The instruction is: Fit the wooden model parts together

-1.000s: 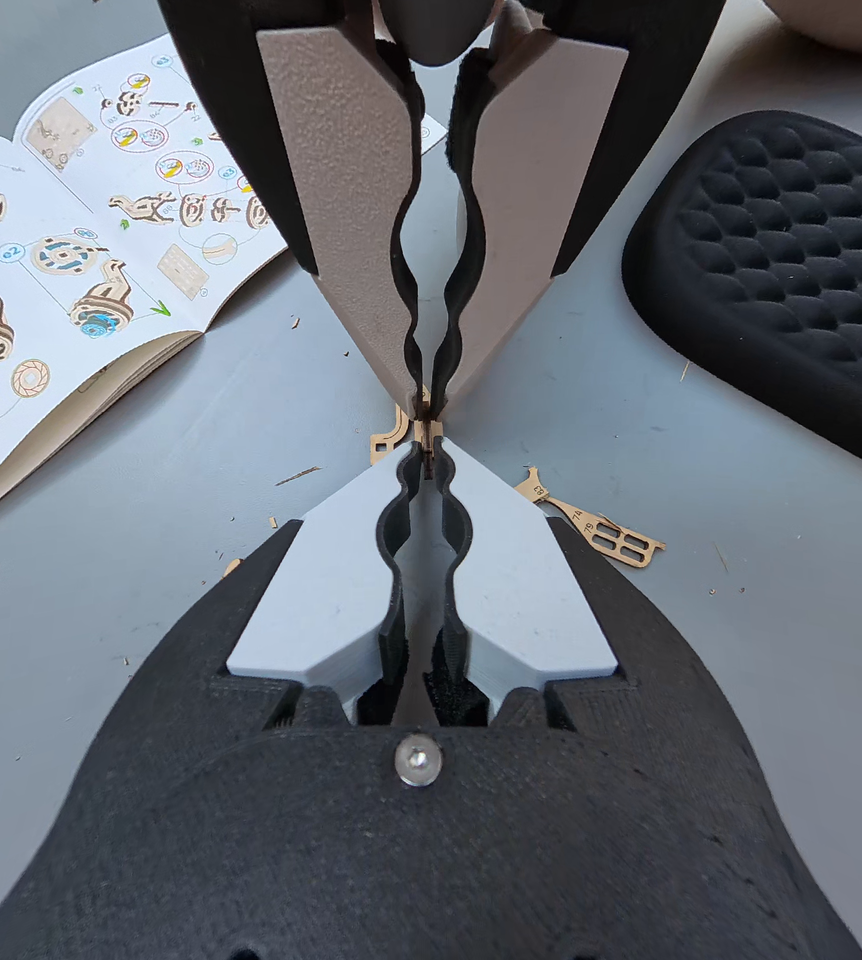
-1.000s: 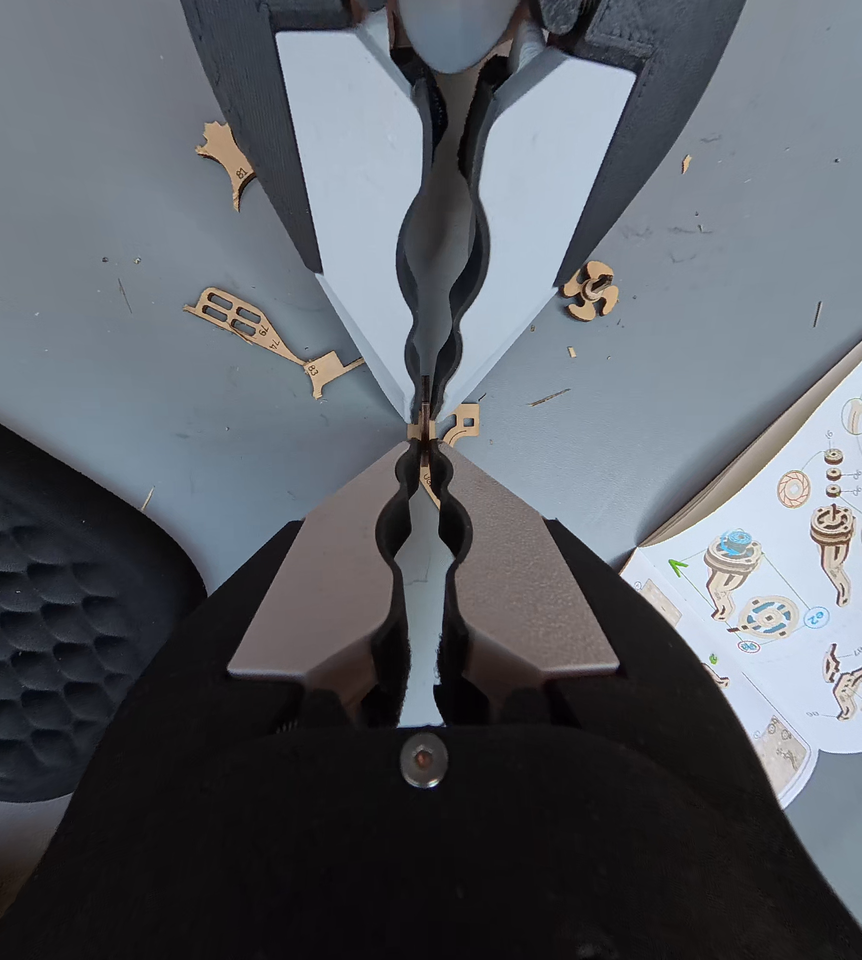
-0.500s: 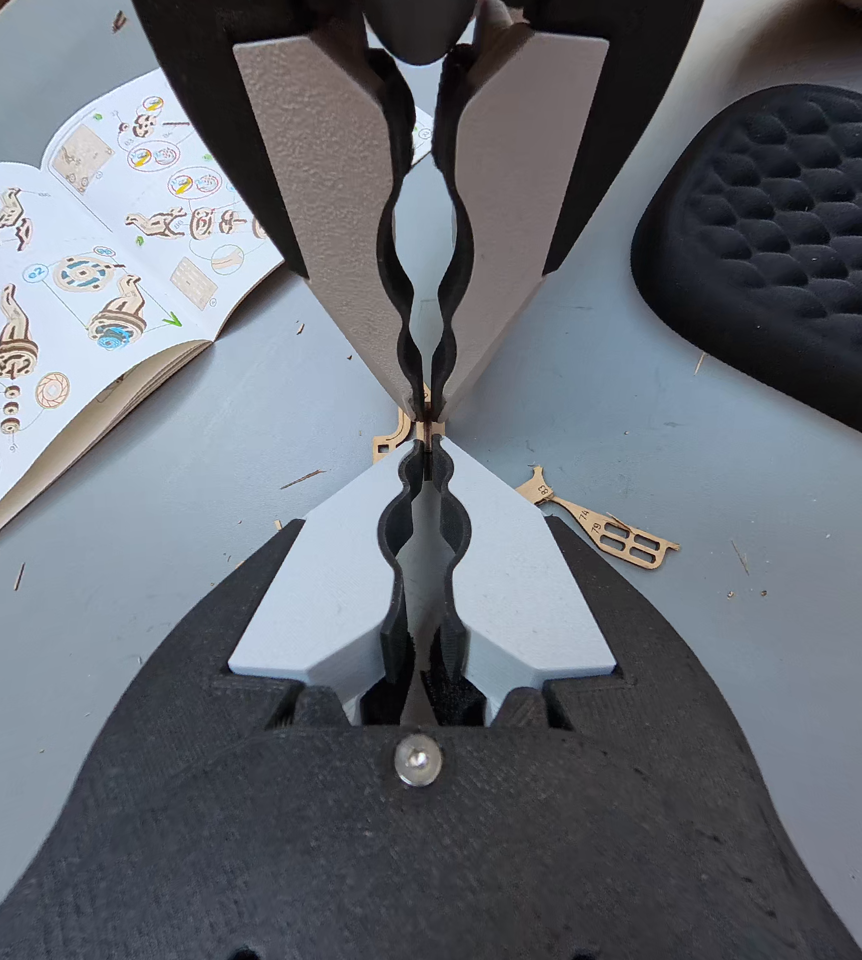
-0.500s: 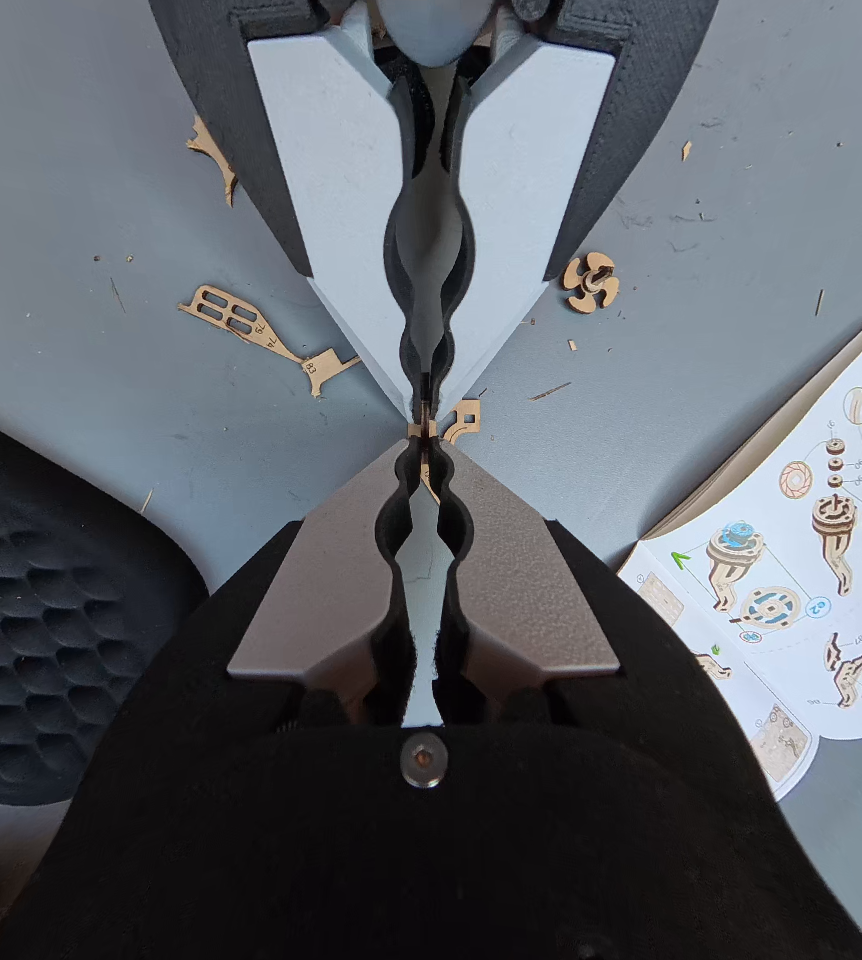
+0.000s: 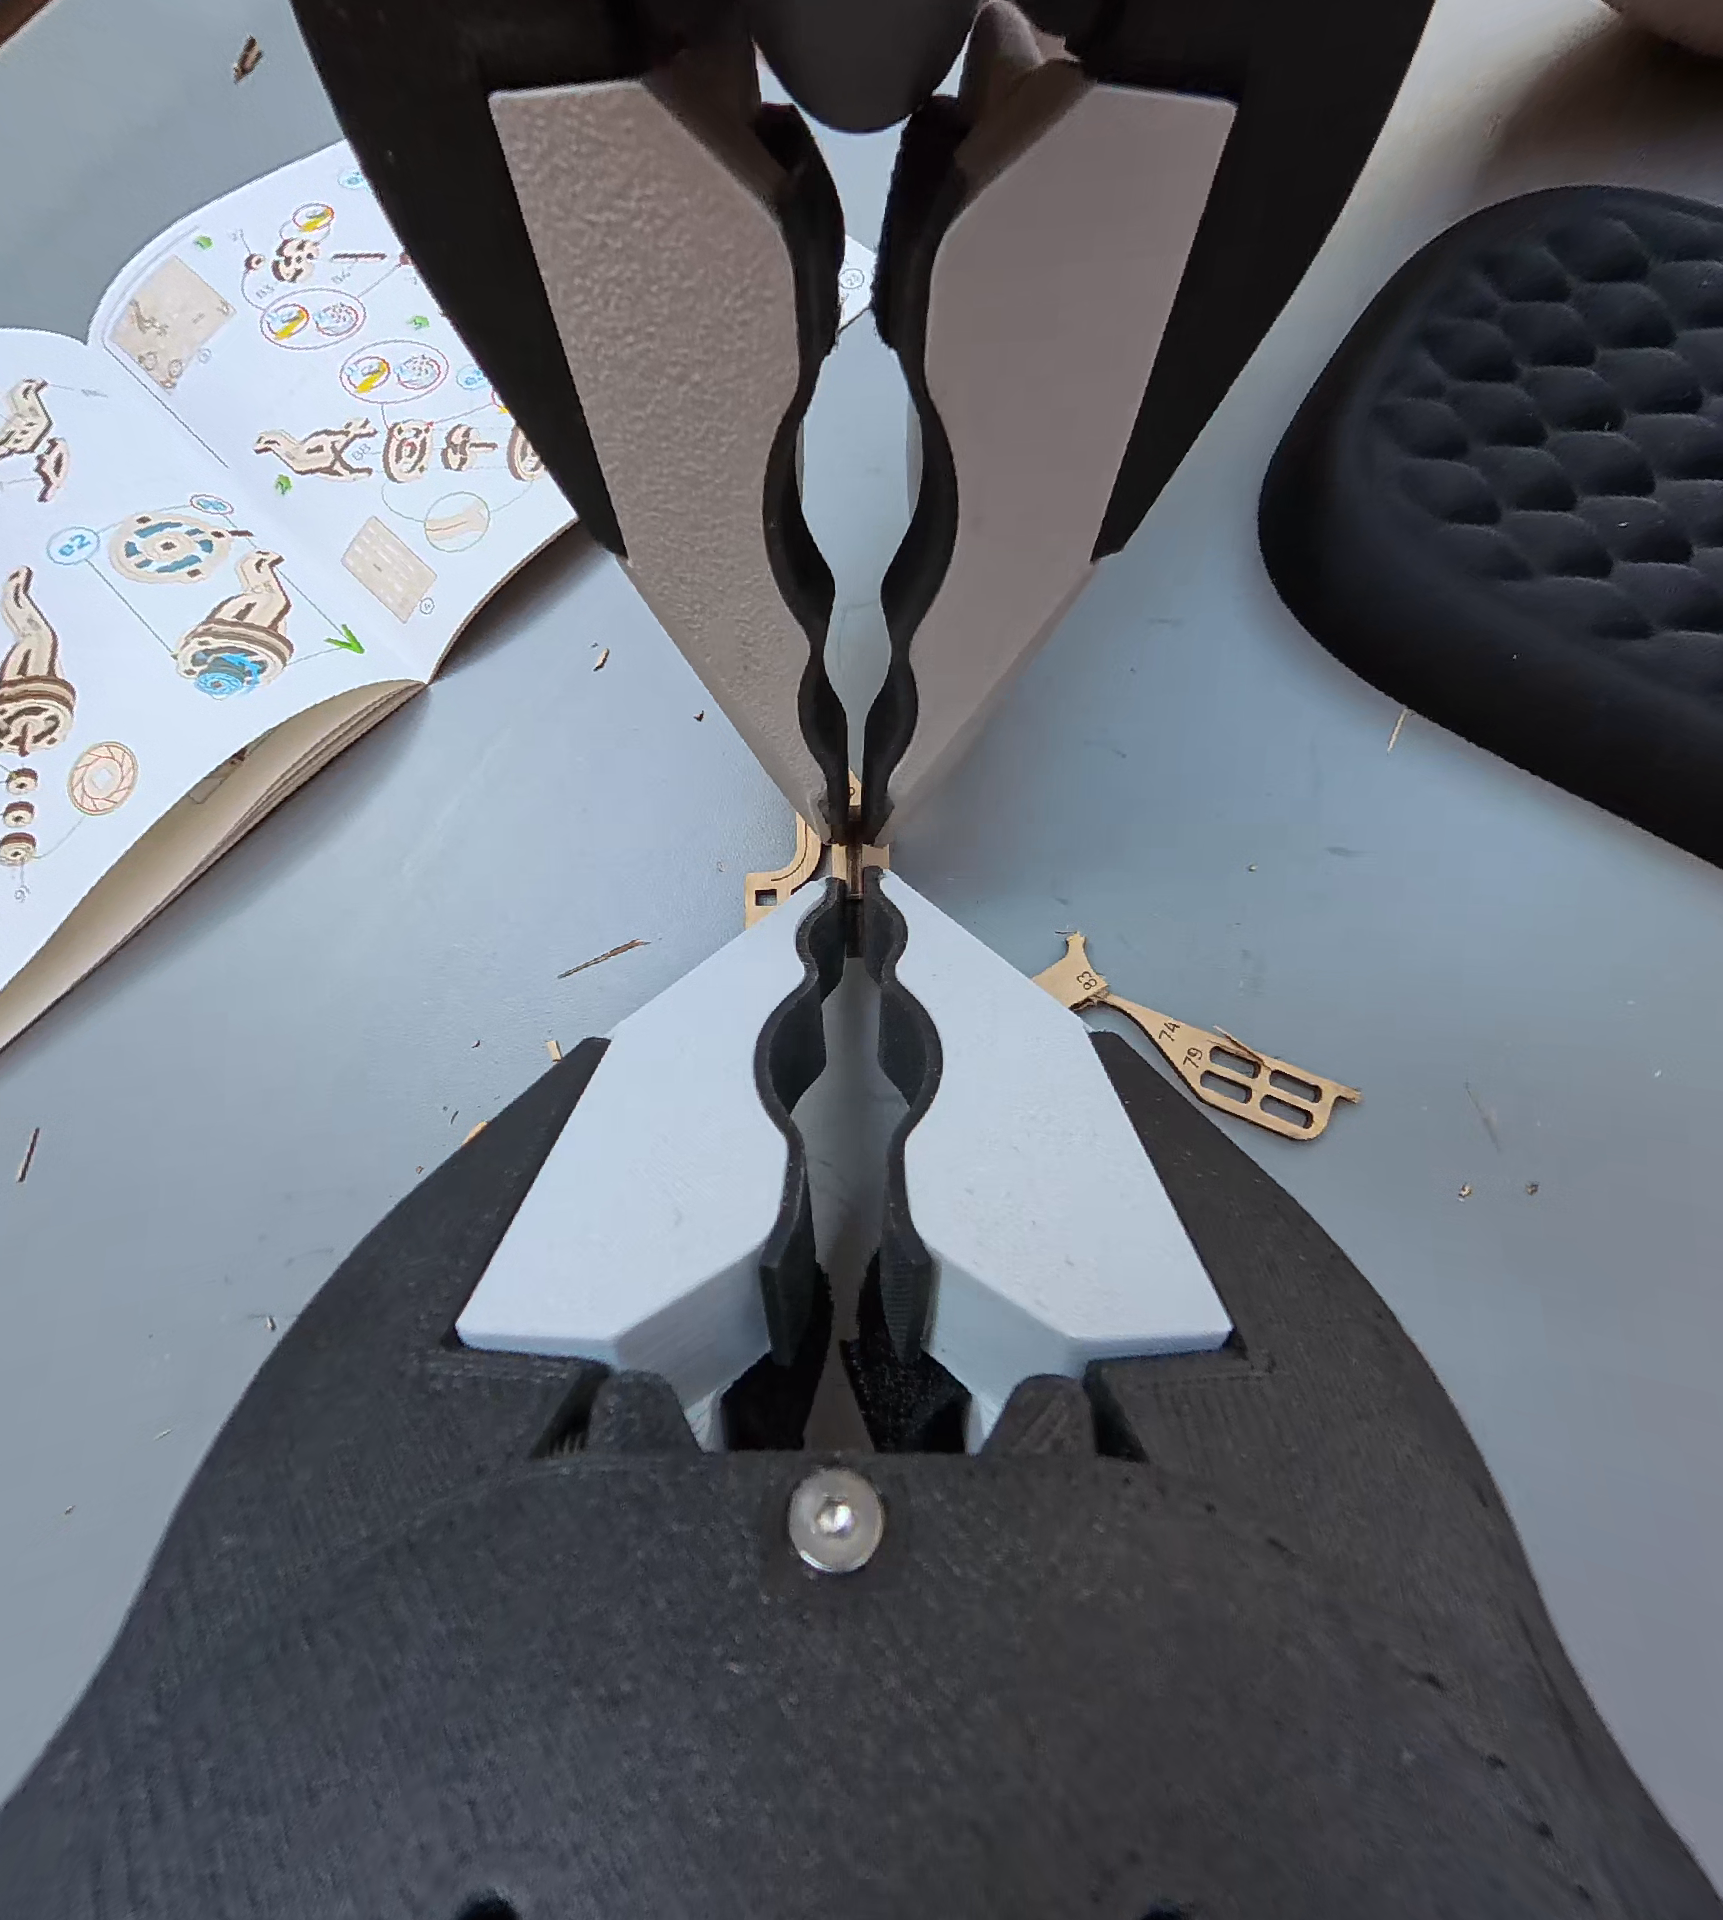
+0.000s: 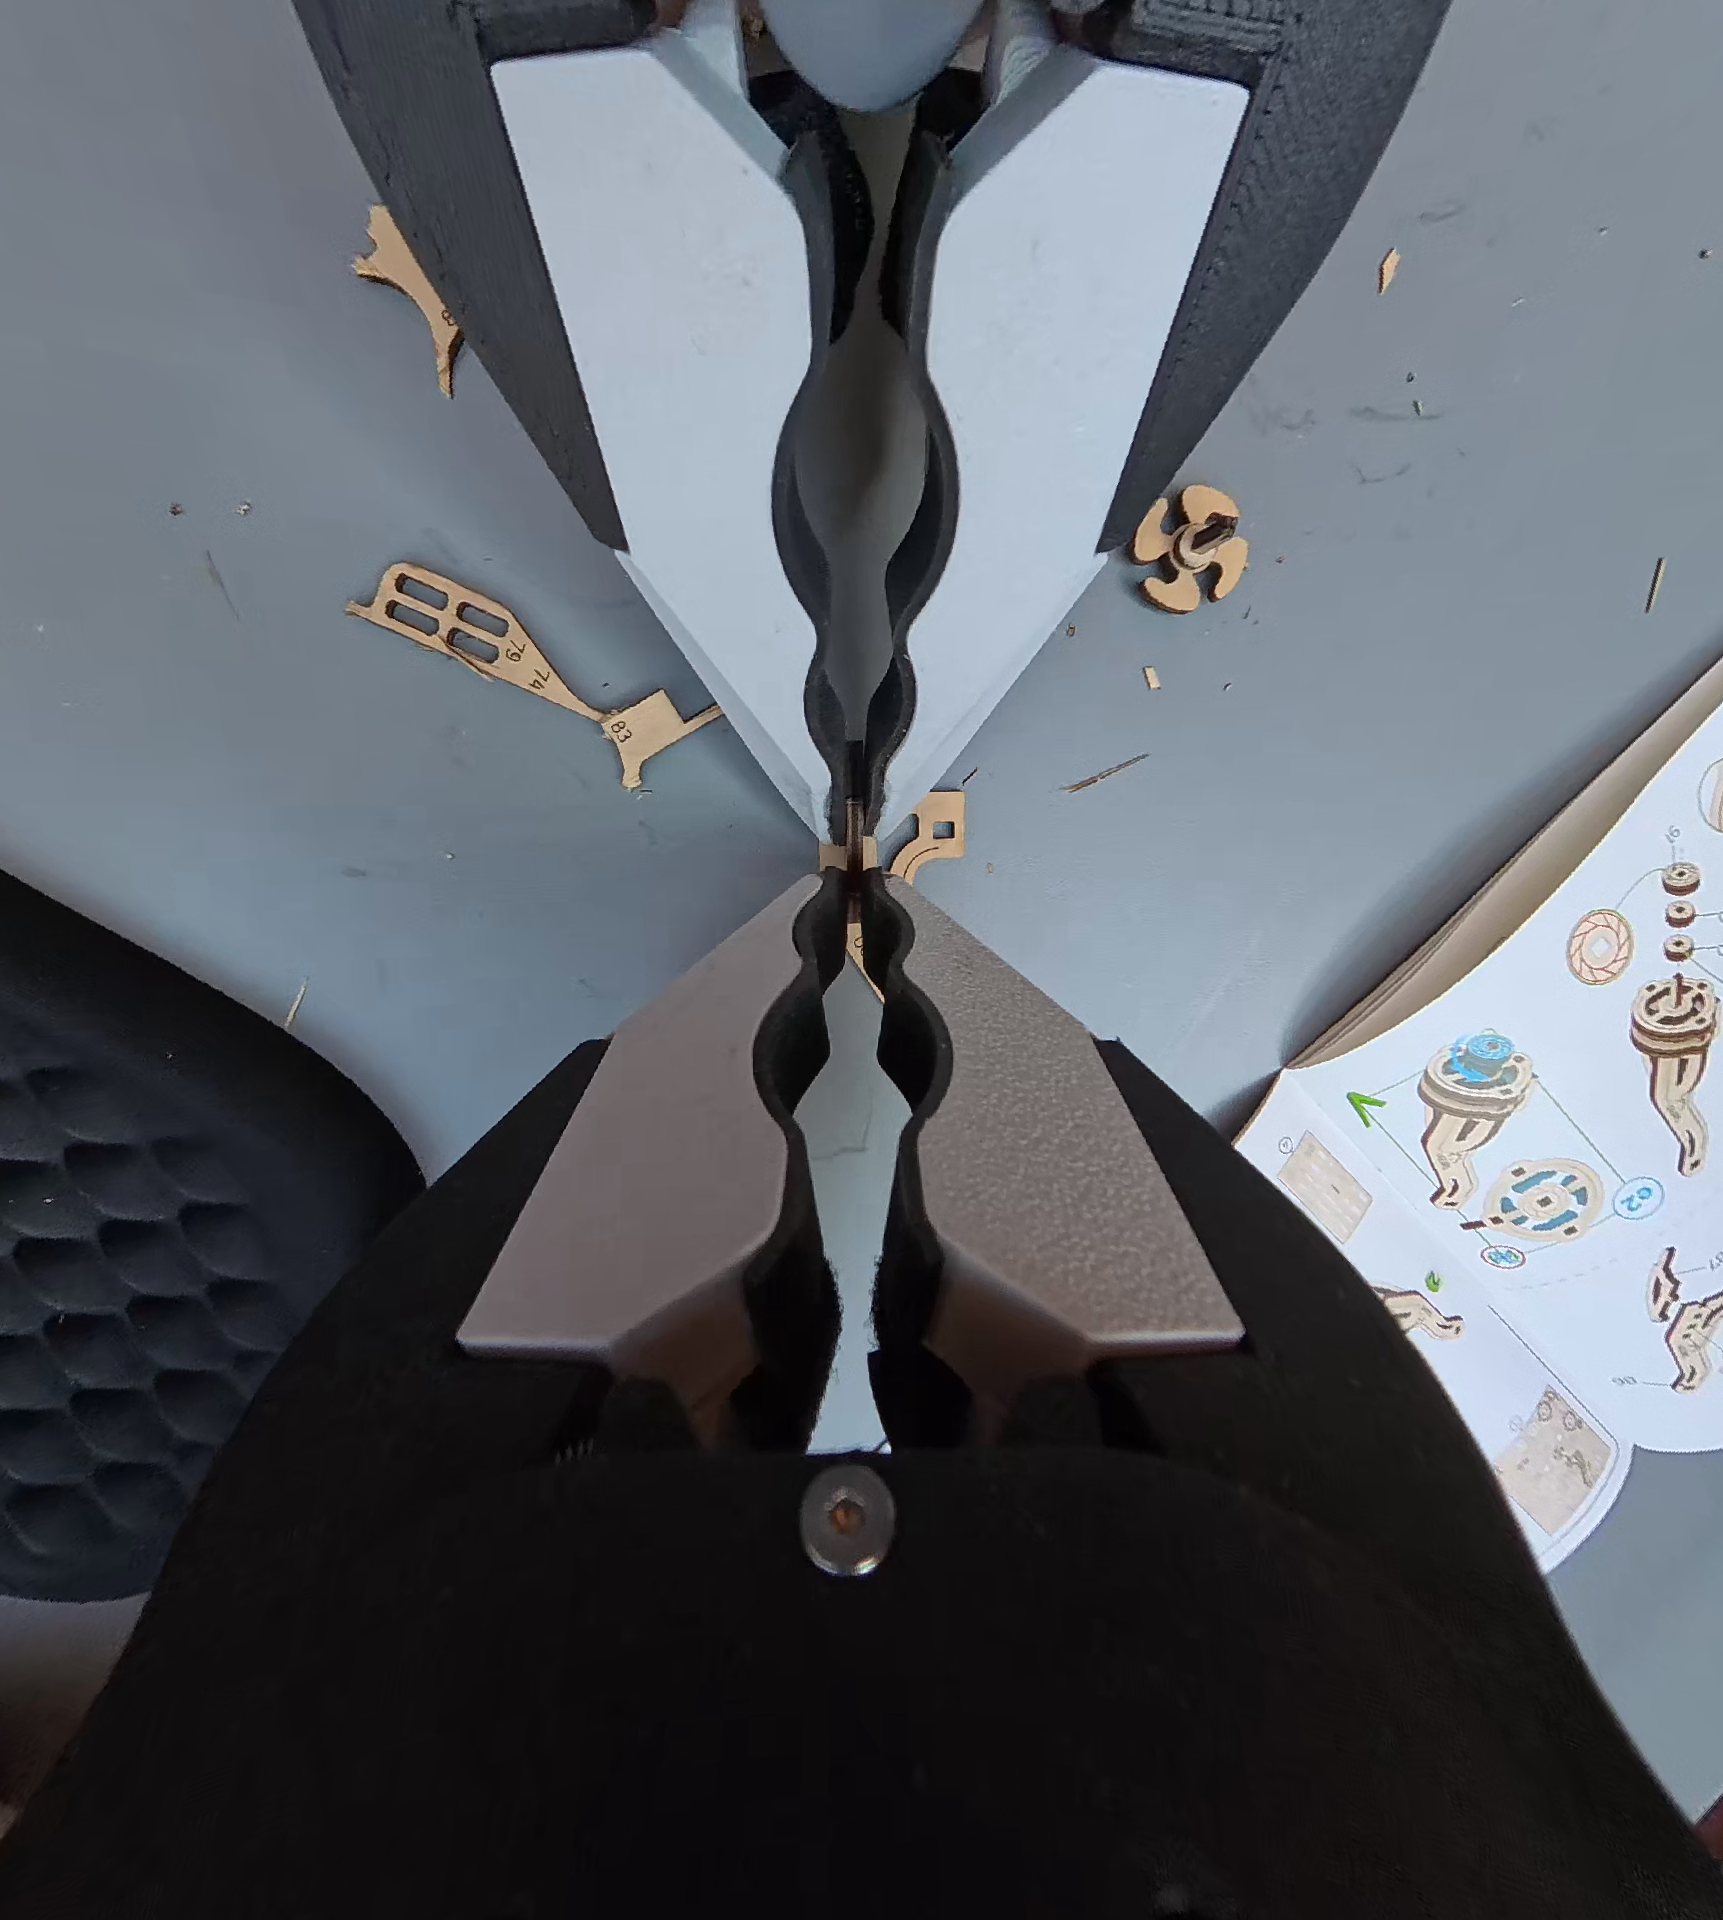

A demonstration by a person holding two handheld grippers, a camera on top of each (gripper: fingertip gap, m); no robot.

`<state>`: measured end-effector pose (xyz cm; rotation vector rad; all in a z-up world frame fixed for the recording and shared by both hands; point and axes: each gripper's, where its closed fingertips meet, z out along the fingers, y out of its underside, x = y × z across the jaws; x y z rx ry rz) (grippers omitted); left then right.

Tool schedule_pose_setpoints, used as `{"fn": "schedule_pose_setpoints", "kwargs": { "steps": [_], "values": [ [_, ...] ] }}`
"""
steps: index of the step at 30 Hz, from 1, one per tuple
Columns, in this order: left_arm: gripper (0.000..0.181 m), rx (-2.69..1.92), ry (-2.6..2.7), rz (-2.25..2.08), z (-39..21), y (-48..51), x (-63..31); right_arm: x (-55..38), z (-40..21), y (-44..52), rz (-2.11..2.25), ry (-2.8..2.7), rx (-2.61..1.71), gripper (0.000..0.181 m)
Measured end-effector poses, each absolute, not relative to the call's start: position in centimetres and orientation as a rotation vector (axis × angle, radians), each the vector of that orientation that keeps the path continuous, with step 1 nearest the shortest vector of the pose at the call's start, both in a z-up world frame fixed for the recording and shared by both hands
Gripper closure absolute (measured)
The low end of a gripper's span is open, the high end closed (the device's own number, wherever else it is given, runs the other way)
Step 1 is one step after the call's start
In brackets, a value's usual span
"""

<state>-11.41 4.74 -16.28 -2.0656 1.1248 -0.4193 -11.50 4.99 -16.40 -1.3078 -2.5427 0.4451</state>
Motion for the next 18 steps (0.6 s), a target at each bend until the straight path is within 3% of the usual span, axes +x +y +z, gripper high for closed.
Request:
{"fn": "schedule_pose_setpoints", "kwargs": {
  "steps": [18],
  "values": [
    [0.180, -2.037, 1.157, -0.363, -16.34, 4.75, -11.42, -11.49, -16.55, 4.97, 0.427, -2.541, -1.323, 0.179]
  ]
}}
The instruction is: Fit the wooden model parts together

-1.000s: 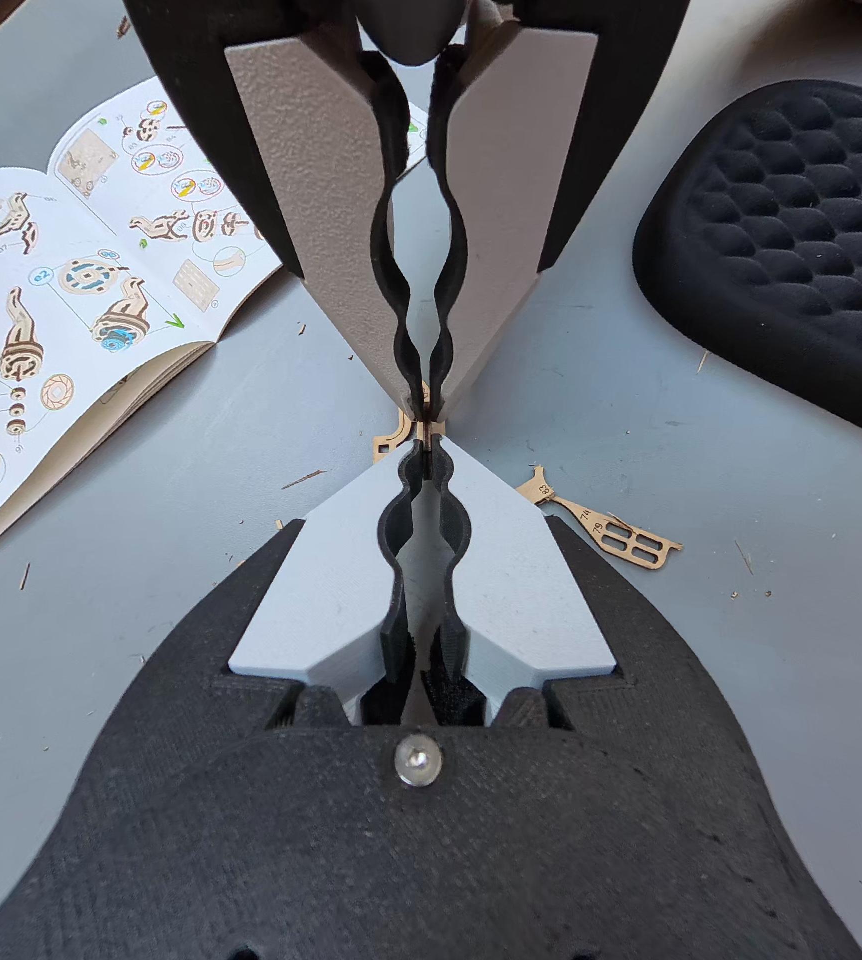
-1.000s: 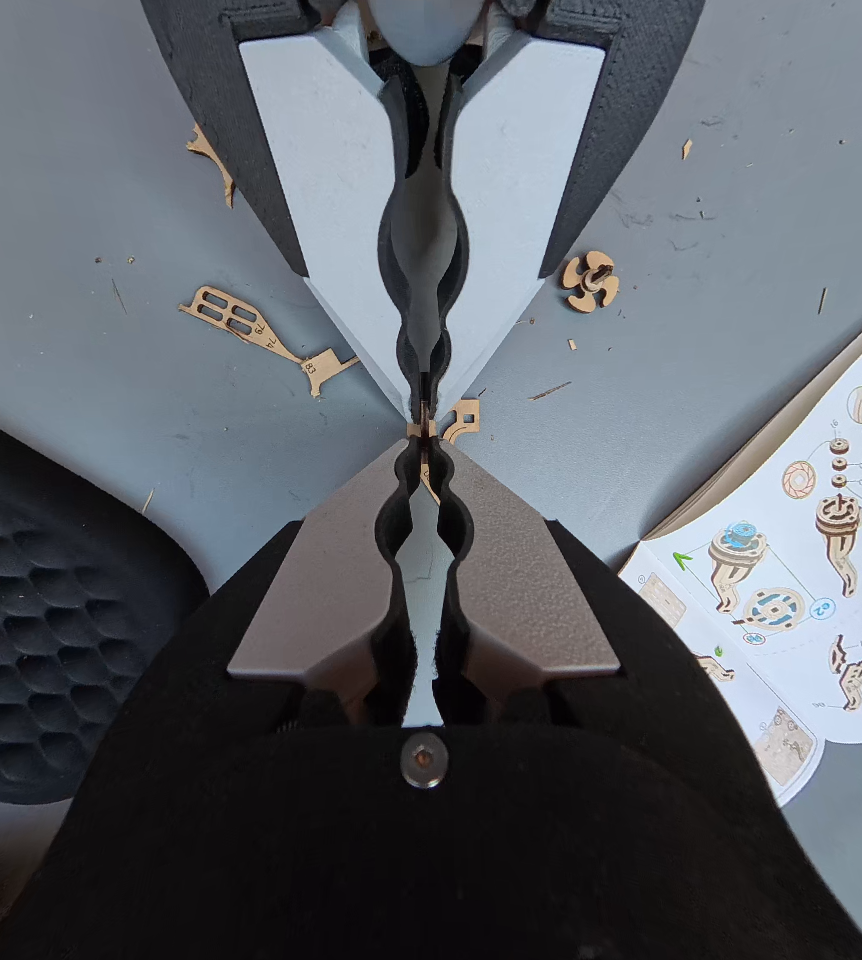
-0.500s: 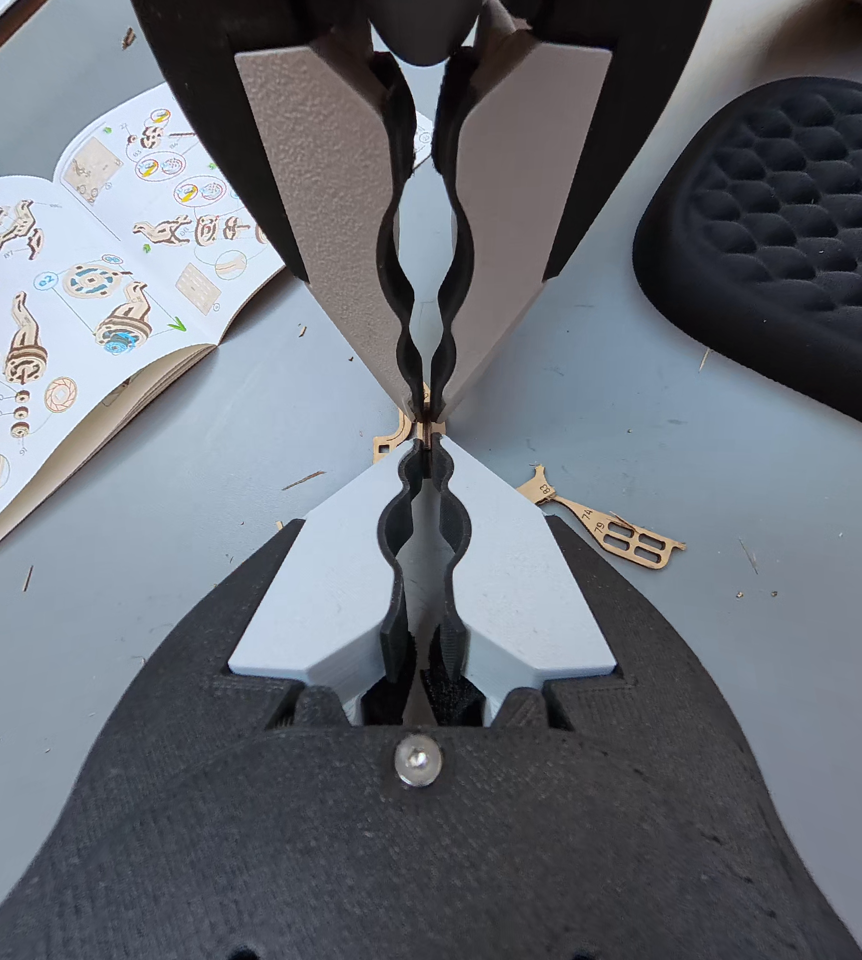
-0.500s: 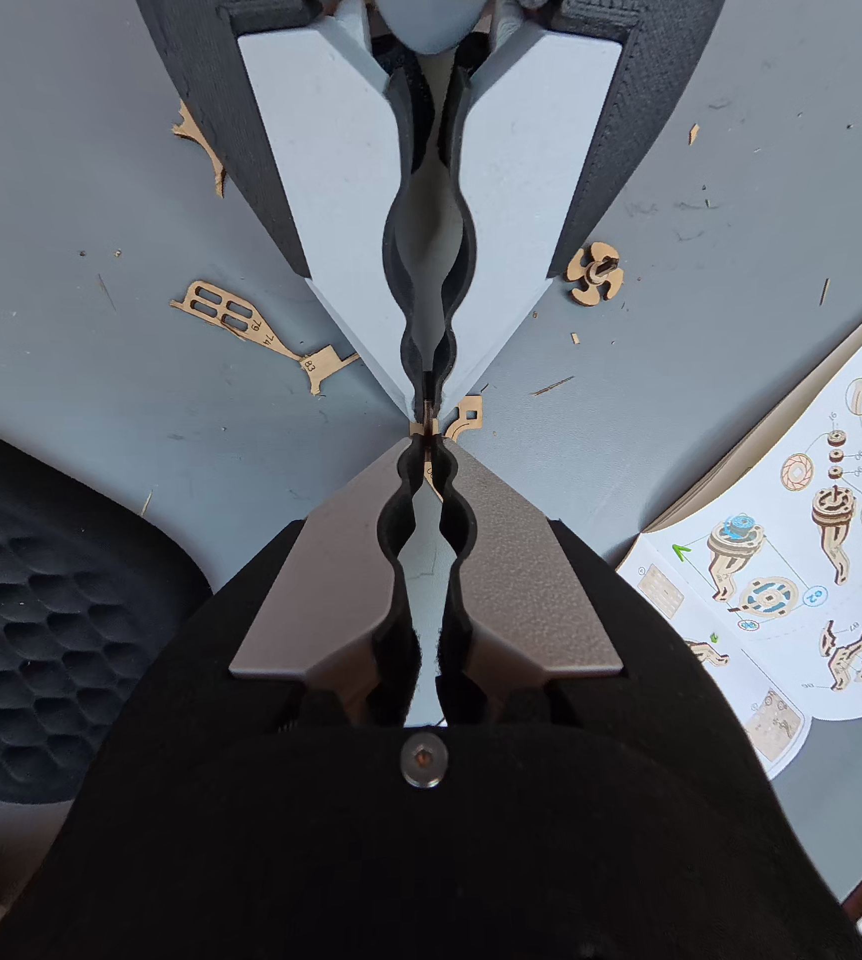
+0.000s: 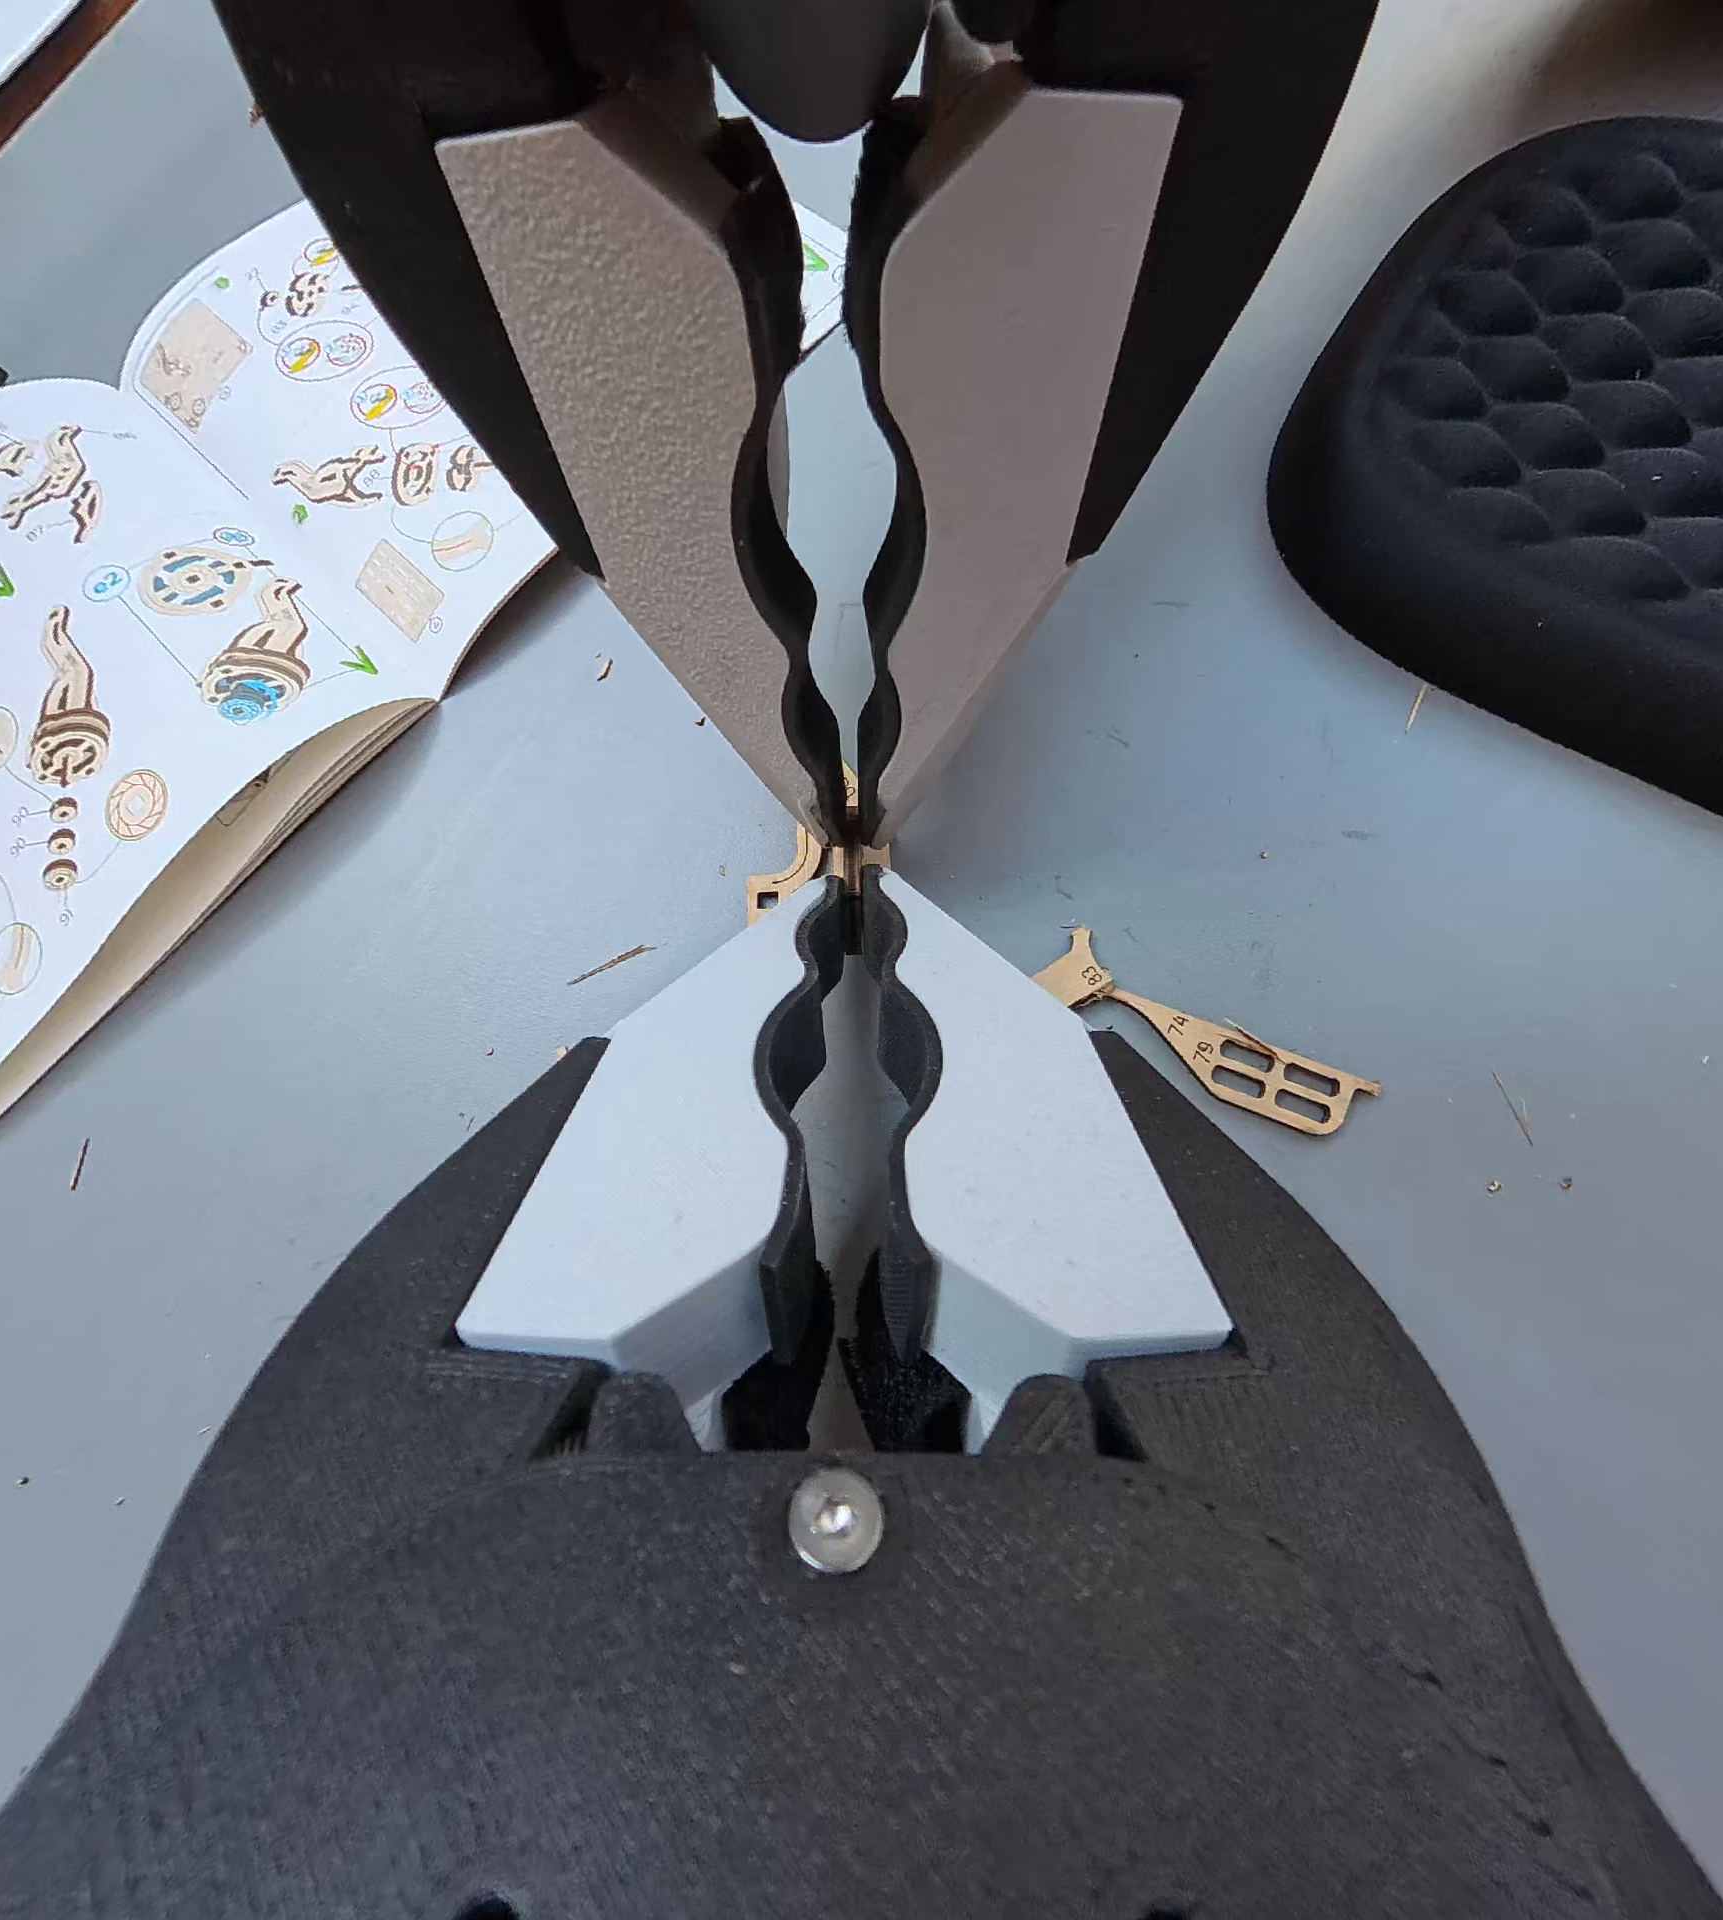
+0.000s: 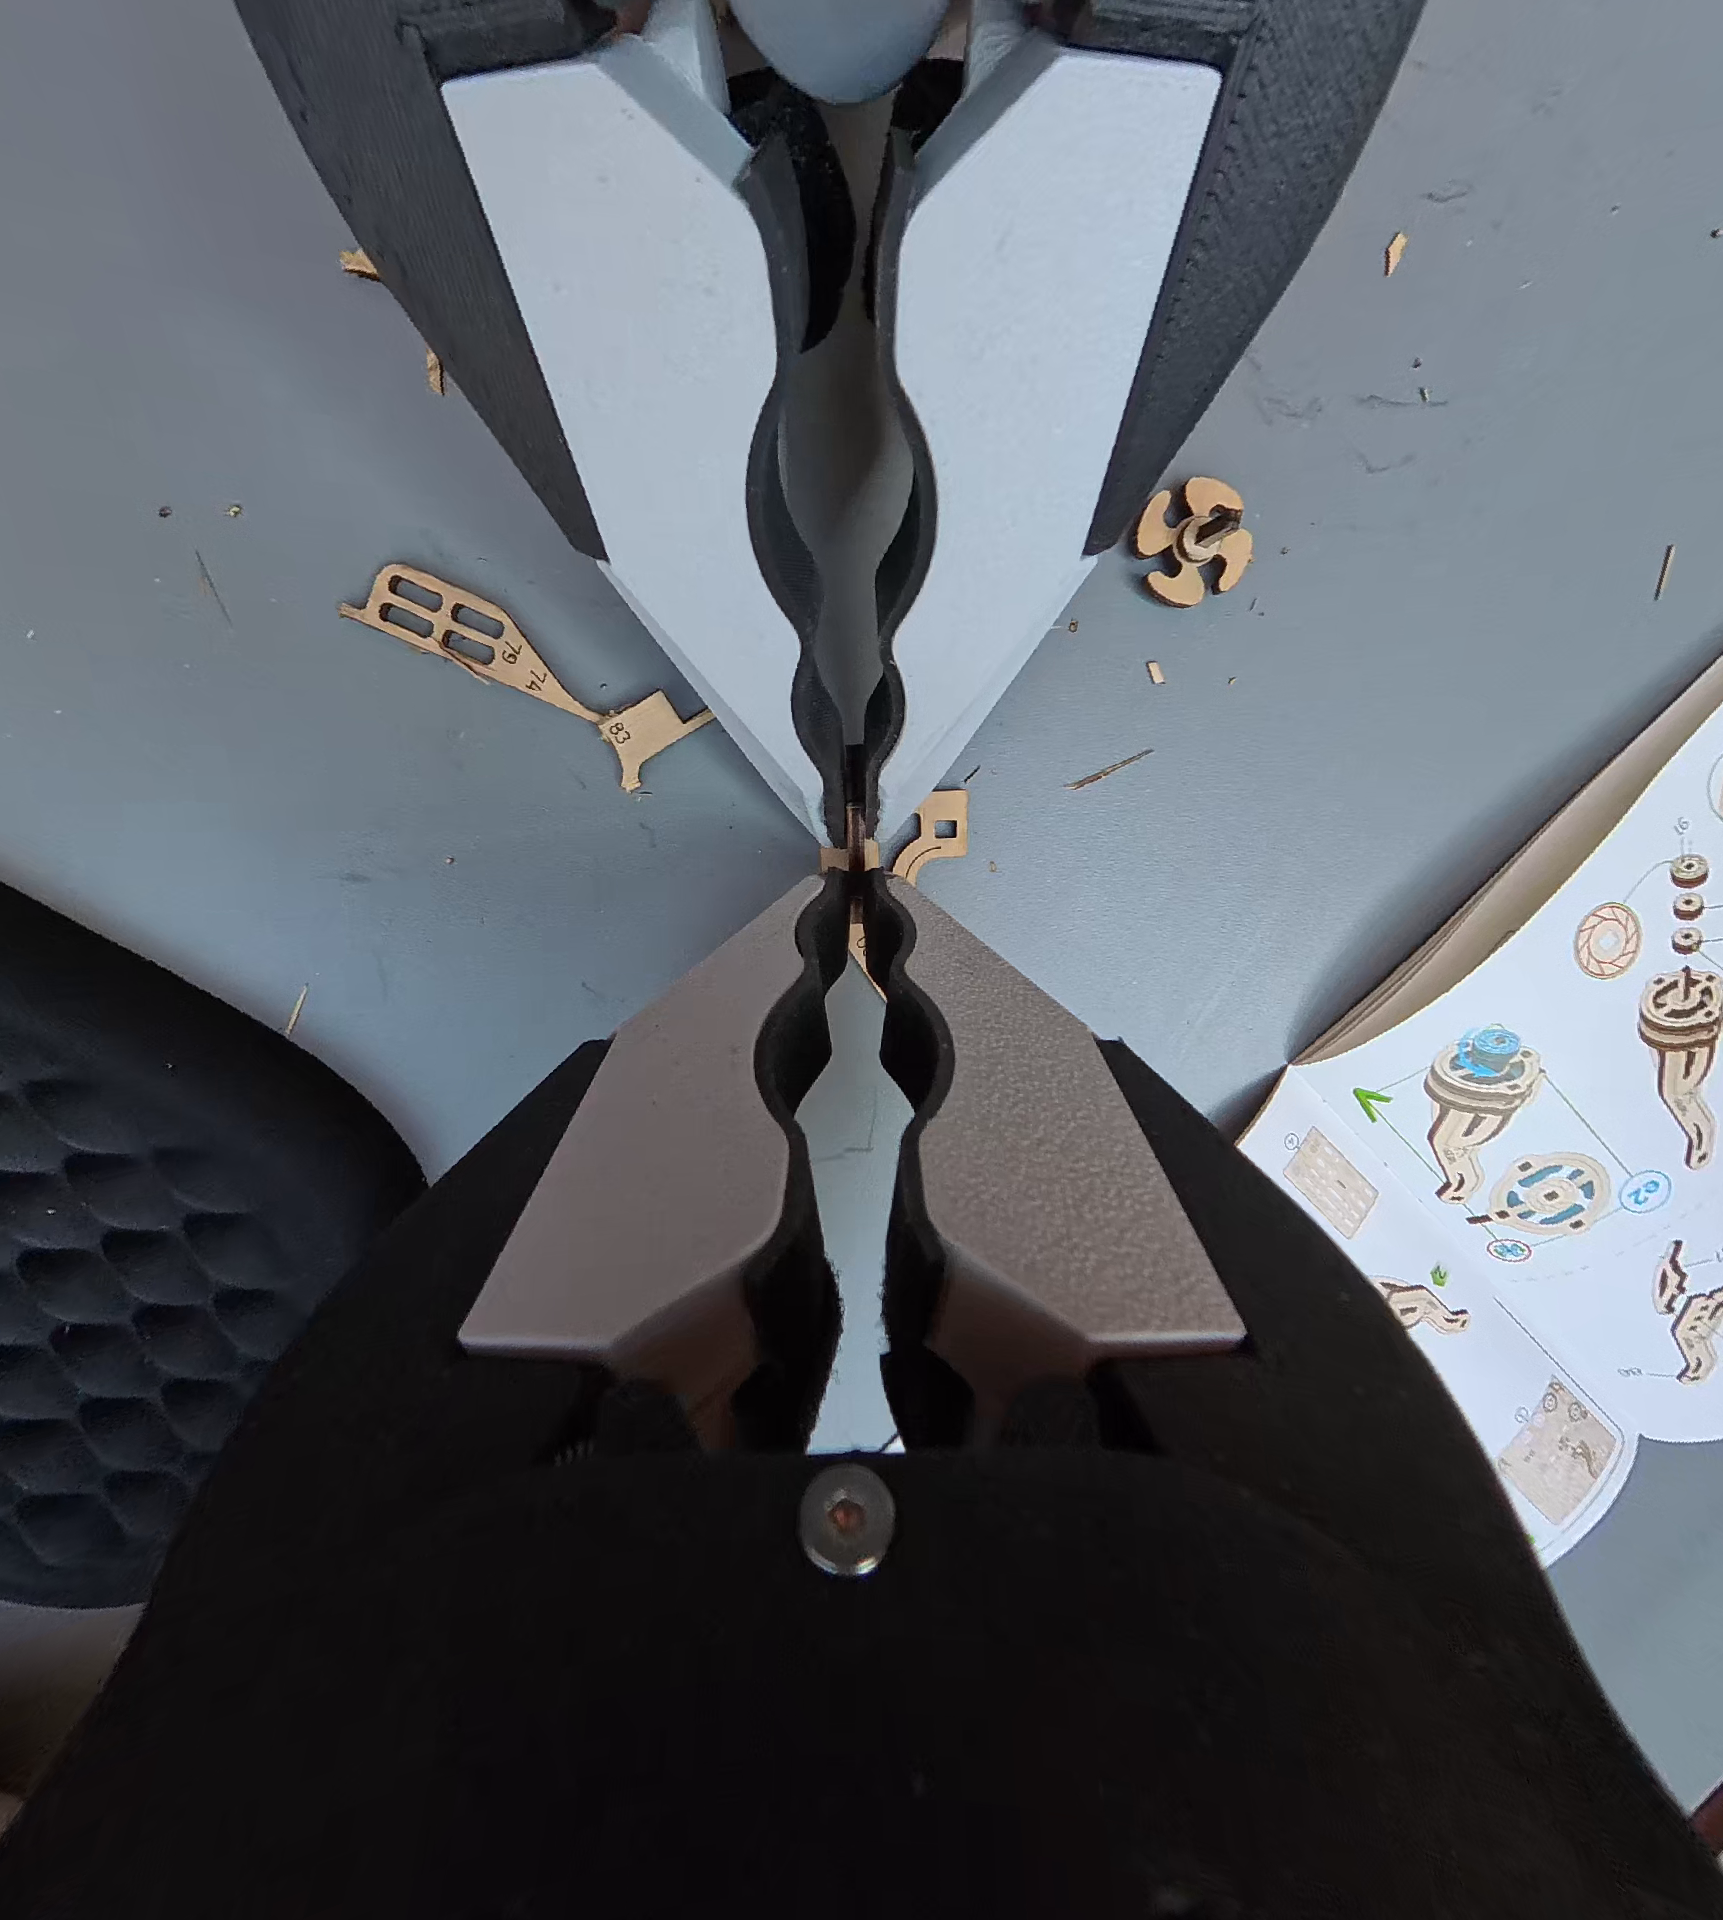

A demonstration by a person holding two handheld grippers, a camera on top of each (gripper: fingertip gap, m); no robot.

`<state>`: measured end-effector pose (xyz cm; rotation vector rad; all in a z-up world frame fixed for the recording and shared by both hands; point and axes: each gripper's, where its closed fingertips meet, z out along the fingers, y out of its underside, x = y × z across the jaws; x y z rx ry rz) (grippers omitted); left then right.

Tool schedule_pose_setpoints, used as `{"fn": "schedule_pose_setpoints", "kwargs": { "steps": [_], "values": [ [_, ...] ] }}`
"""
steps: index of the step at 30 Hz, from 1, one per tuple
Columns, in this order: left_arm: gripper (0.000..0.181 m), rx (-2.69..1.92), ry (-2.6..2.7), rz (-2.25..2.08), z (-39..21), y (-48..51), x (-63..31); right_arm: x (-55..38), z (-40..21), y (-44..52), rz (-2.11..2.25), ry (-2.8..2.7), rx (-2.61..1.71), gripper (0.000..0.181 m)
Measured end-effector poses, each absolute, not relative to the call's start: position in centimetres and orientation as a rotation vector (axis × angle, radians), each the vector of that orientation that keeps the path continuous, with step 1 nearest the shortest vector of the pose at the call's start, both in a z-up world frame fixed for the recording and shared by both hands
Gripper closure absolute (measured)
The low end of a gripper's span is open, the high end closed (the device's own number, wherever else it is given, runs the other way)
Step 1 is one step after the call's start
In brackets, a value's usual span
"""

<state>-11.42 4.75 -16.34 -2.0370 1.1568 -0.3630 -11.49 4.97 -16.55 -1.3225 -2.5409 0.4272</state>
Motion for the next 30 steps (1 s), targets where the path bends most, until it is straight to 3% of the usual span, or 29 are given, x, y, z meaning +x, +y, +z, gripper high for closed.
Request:
{"fn": "schedule_pose_setpoints", "kwargs": {
  "steps": [8, 11, 20, 25, 30],
  "values": [
    [0.162, -2.036, 1.065, -0.489, -14.9, 4.8, -12.4, -11.8, -16.4, 4.3, 0.471, -2.562, -1.268, 0.177],
    [0.158, -1.986, 0.996, -0.548, -12.6, 4.8, -13.8, -12.2, -15.0, 4.0, 0.540, -2.521, -1.287, 0.166],
    [0.165, -1.962, 0.876, -0.555, -10.5, 5.5, -16.3, -13.1, -15.5, 3.3, 0.452, -2.525, -1.394, 0.162],
    [0.168, -1.992, 0.914, -0.436, -11.6, 5.7, -16.5, -13.0, -16.7, 3.8, 0.335, -2.547, -1.410, 0.178],
    [0.169, -2.008, 0.940, -0.402, -12.2, 5.7, -16.3, -13.2, -16.7, 3.9, 0.337, -2.534, -1.442, 0.168]
  ]
}}
